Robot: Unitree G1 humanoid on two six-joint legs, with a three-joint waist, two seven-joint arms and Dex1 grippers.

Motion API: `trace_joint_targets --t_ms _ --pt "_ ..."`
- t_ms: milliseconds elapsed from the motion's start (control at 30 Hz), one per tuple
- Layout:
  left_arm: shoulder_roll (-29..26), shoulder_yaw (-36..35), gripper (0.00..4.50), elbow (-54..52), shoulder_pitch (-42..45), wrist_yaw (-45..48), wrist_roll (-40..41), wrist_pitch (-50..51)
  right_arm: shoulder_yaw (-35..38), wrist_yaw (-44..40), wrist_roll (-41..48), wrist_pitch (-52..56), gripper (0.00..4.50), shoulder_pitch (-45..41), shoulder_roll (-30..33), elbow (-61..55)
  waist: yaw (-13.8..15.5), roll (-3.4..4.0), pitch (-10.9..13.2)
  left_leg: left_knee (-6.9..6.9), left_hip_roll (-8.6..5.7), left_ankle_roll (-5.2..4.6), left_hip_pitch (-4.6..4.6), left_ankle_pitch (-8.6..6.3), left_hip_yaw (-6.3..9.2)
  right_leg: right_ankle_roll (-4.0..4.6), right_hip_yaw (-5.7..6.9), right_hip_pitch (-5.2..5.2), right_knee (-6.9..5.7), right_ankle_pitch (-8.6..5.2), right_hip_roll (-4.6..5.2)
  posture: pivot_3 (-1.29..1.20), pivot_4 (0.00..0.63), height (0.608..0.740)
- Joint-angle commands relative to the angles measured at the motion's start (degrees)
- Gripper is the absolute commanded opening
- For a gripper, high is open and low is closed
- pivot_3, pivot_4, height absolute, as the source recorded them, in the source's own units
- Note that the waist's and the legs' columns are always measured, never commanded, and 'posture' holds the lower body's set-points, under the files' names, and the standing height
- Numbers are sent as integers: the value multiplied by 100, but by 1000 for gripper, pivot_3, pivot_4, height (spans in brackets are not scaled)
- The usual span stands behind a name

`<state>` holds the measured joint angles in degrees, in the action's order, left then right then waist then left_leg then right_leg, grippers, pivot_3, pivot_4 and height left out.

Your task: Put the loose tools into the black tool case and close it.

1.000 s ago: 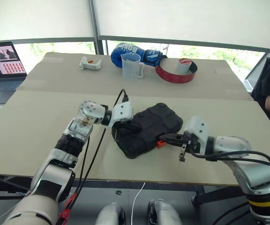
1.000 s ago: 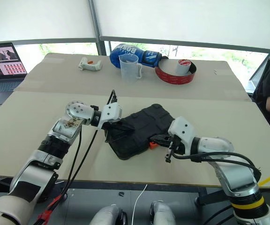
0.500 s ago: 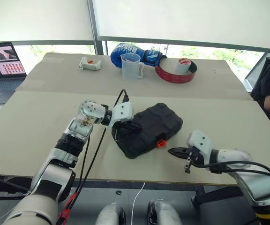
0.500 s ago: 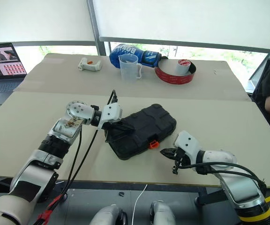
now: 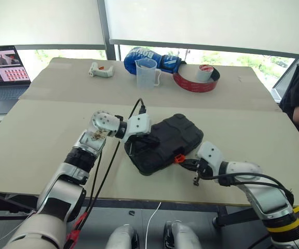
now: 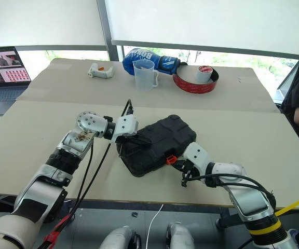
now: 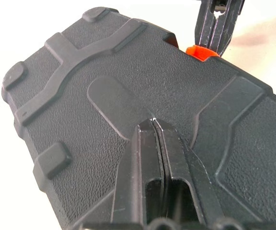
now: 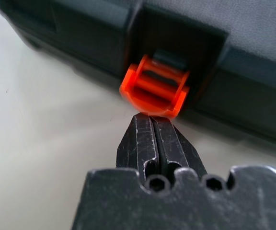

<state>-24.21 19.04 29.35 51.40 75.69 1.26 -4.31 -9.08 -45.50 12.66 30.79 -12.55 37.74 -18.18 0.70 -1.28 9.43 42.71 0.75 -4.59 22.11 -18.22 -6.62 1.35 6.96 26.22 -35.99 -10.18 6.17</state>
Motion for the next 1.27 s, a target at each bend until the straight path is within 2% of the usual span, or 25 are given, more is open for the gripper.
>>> trace_joint_targets --t_ms 33,400,567,667,733,767,800,900,1000,1033,1067,1267 --pt "-35 361 61 237 -163 55 -424 -278 482 -47 441 229 0 -330 27 -633 -12 0 0 1 0 0 -1 0 -2 0 0 0 0 0 0 0 150 714" --pt "33 418 61 348 -334 41 -622 -565 411 14 457 342 0 -472 -50 -534 -61 2 -13 -4 3 1 -17 0 -3 0 -1 -7 -4 1 1 0 150 714" --pt "-133 96 61 261 -343 85 -349 -64 937 -274 911 568 0 -228 227 -823 -55 4 -15 -4 3 0 -16 0 -4 0 -1 -6 -6 1 2 0 150 714" --pt "-452 -230 770 -29 -416 260 21 554 1456 -675 1390 738 797 -24 624 -1003 -61 4 -15 -5 3 -1 -11 -1 -3 0 -2 -2 -4 1 2 0 150 714" --pt "-799 -489 1411 -335 -540 399 284 934 1778 -989 1591 694 1483 97 963 -992 -89 4 -14 -12 5 -1 -16 -1 -3 1 -1 -3 -2 1 -2 0 150 714" --pt "-1063 -698 1670 -547 -644 500 472 1177 1991 -1206 1726 702 1727 140 1171 -942 -102 5 -14 -18 5 0 -17 0 -4 1 -1 -1 -1 0 -2 0 150 714" --pt "-1320 -888 2135 -779 -753 601 677 1452 2181 -1411 1868 719 2190 174 1361 -883 -119 4 -14 -32 4 4 -20 2 -6 2 -2 1 1 0 -2 0 150 714" --pt "-2322 -1669 3158 -1679 -1259 967 1475 2581 2843 -2371 2358 795 3182 364 2070 -571 -137 6 -7 -57 5 18 -28 11 -7 5 -3 5 6 -2 -4 0 150 714" --pt "-3147 -2409 4207 -2248 -1931 976 1906 3276 3180 -2975 2451 624 4207 437 2572 -11 -114 4 9 -71 6 22 -22 13 0 8 -4 9 16 -4 -1 0 150 714" --pt "-3375 -2766 4398 -2346 -2222 922 2039 3460 3211 -3127 2431 547 4401 377 2697 237 -101 5 10 -69 6 23 -22 13 4 8 -2 6 18 -5 2 0 150 714" --pt "-3529 -3061 4398 -2430 -2458 856 2160 3613 3215 -3241 2413 462 4401 302 2764 440 -90 8 11 -70 5 23 -17 13 4 7 -1 6 27 -5 4 0 150 714" --pt "-3699 -3930 4398 -3198 -3538 509 2627 4055 2806 -3373 2268 153 4401 -258 2762 1172 21 26 22 -70 -2 27 -16 8 3 -1 3 4 42 -4 33 0 150 714"
